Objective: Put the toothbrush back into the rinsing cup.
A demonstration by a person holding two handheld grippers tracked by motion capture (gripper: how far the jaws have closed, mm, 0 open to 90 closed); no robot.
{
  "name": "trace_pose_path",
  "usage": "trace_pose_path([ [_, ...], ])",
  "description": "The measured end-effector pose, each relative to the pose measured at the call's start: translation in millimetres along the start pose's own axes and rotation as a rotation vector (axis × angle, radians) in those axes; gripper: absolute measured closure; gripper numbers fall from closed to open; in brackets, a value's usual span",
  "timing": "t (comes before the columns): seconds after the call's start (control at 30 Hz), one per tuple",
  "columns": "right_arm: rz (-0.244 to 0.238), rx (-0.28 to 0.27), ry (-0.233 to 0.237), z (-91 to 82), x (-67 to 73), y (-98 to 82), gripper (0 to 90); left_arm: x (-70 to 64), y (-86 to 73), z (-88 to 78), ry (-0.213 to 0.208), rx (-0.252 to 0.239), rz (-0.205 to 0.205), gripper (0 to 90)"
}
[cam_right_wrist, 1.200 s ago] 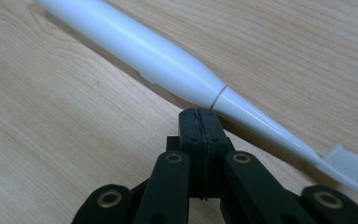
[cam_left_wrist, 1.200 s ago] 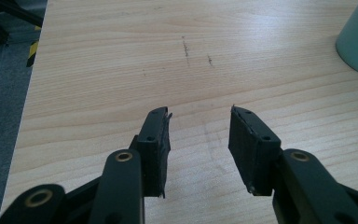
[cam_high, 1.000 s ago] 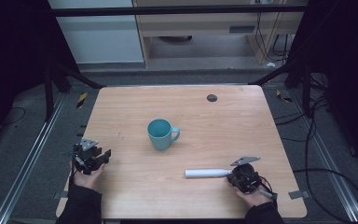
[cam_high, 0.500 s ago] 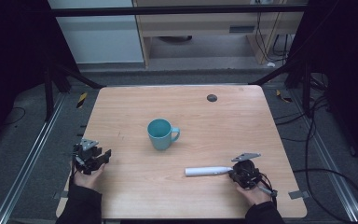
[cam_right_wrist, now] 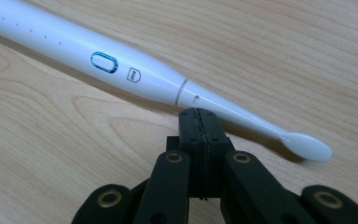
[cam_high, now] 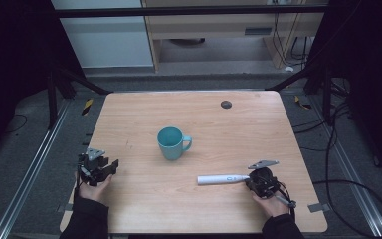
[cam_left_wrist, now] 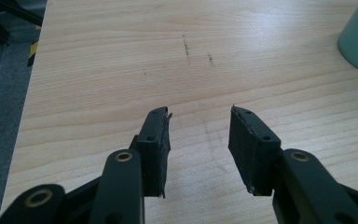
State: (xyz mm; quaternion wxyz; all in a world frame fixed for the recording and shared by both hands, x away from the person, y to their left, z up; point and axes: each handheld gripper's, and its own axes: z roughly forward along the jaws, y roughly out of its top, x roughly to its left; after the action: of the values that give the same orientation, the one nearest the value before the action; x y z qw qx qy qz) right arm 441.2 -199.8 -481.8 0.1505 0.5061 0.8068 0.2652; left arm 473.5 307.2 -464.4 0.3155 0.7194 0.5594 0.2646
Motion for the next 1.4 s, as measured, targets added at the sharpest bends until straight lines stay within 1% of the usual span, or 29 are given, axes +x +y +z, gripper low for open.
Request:
trace_pose_path([
  [0.03,0.000,0.000,-0.007,0.4,-1.0,0.4,90.0,0.1,0.0,0.1,0.000,0.000,-0.001,57.2],
  [0.5,0.008,-0.007,-0.010,0.0,-3.6,1.6,90.0,0.6,-0.1,0.0,0.001,0.001,-0.001,57.3],
  [0.73,-0.007,-0.030,0.003,-3.5,3.2,5.4,90.0,0.6,0.0,0.1,0.002,0.000,-0.002,57.3],
  [0.77,-0.002,-0.037,0.016,-4.6,6.0,6.8,90.0,0.7,0.0,0.1,0.002,0.000,-0.003,57.3],
  [0.8,-0.007,-0.046,0.020,-5.2,7.7,7.8,90.0,0.8,-0.1,0.2,0.002,0.001,-0.003,57.3],
  [0.83,-0.009,-0.056,0.035,-6.7,10.8,9.5,90.0,0.8,-0.2,0.2,0.003,0.002,-0.002,57.4],
  [0.9,-0.026,-0.088,0.049,-8.5,18.4,13.3,90.0,0.7,-0.1,0.2,0.003,0.001,-0.001,57.4],
  [0.93,-0.030,-0.118,0.067,-10.4,23.7,16.3,90.0,0.8,-0.1,0.3,0.003,0.002,-0.001,57.4],
  [0.97,-0.030,-0.118,0.067,-10.4,23.7,16.3,90.0,0.8,-0.1,0.3,0.003,0.002,-0.001,57.4],
  [1.0,-0.030,-0.146,0.078,-12.6,27.8,19.4,90.0,0.9,-0.2,0.5,0.002,0.003,-0.002,57.4],
  [1.03,-0.028,-0.159,0.088,-13.1,28.8,20.6,90.0,0.9,-0.4,0.8,0.001,0.003,-0.002,57.5],
  [1.1,-0.019,-0.163,0.092,-13.1,29.6,21.3,90.0,1.0,-0.5,1.2,0.001,0.004,-0.002,57.5],
  [1.2,-0.005,-0.173,0.111,-11.8,31.2,23.4,90.0,1.2,-0.4,1.3,0.003,0.005,-0.001,57.5],
  [1.23,-0.010,-0.175,0.118,-9.5,34.2,25.5,90.0,1.3,-0.3,1.2,0.004,0.004,-0.003,57.6],
  [1.27,-0.010,-0.175,0.118,-9.5,34.2,25.5,90.0,1.3,-0.3,1.2,0.004,0.004,-0.003,57.6],
  [1.3,-0.022,-0.172,0.119,-6.8,38.3,27.5,90.0,1.6,-0.4,1.2,0.003,0.006,-0.002,57.5],
  [1.33,-0.022,-0.172,0.119,-6.8,38.3,27.5,90.0,1.6,-0.4,1.2,0.003,0.006,-0.002,57.6],
  [1.4,-0.026,-0.159,0.119,-4.3,41.4,28.1,90.0,1.8,-0.5,1.1,0.001,0.005,-0.002,57.5],
])
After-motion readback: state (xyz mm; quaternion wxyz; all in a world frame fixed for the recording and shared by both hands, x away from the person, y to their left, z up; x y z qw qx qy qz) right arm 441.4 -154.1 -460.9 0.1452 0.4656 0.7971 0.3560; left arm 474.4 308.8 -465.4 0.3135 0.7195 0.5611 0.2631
